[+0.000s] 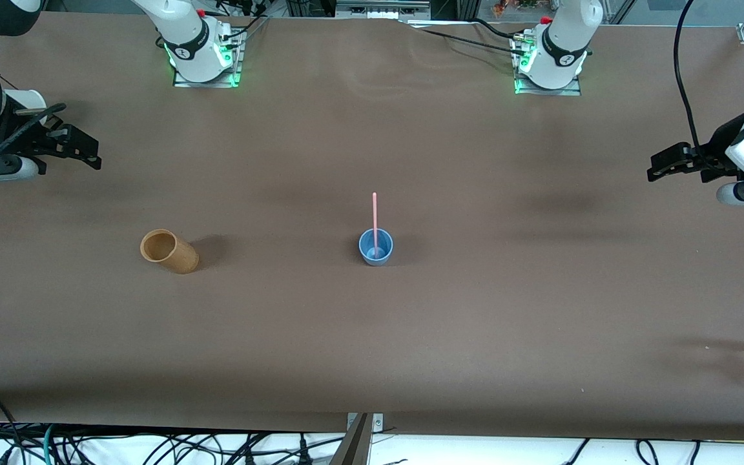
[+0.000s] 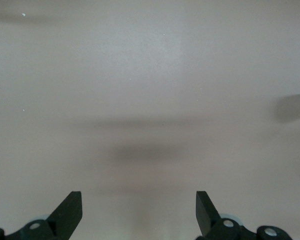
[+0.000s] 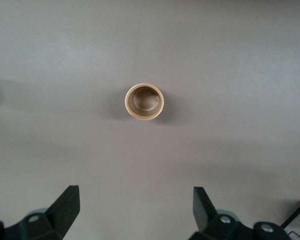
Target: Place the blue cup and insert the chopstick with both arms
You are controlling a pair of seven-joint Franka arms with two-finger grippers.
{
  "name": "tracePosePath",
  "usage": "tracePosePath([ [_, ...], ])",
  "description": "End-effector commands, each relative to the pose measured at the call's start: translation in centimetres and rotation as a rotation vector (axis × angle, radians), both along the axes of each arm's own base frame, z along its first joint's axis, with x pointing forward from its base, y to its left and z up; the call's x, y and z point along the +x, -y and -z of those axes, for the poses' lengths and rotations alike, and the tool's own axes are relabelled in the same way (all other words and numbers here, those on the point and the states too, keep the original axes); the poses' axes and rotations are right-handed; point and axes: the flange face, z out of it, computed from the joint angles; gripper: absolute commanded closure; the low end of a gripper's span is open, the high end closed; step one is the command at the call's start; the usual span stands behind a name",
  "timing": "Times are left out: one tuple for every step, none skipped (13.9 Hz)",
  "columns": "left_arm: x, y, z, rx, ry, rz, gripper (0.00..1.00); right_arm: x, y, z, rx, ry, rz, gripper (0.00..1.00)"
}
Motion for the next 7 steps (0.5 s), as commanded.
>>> tracePosePath([
  [0.13, -0.27, -0.31, 0.005, 0.010, 0.020, 0.00, -0.26, 0.07, -0.79, 0.019, -0.020, 0.044, 0.00],
  [0.14, -0.28, -0.38, 0.005, 0.012, 0.020, 0.00, -0.27, 0.07, -0.72, 0.019, -0.022, 0.045, 0.00],
  [0.13, -0.27, -0.31, 0.005, 0.010, 0.020, 0.00, -0.22, 0.00, -0.78, 0.018, -0.020, 0.040, 0.00],
  [0.13, -0.27, -0.31, 0.005, 0.010, 0.020, 0.00, -0.22, -0.42, -0.85, 0.017, -0.019, 0.034, 0.00],
  [0.14, -0.19, -0.38, 0.005, 0.012, 0.022, 0.00, -0.21, -0.56, -0.86, 0.014, -0.017, 0.031, 0.00],
  [0.14, -0.27, -0.38, 0.005, 0.012, 0.020, 0.00, -0.21, -0.53, -0.86, 0.019, -0.017, 0.033, 0.00],
  [0.14, -0.19, -0.38, 0.005, 0.012, 0.022, 0.00, -0.23, -0.52, -0.85, 0.019, -0.019, 0.033, 0.00],
])
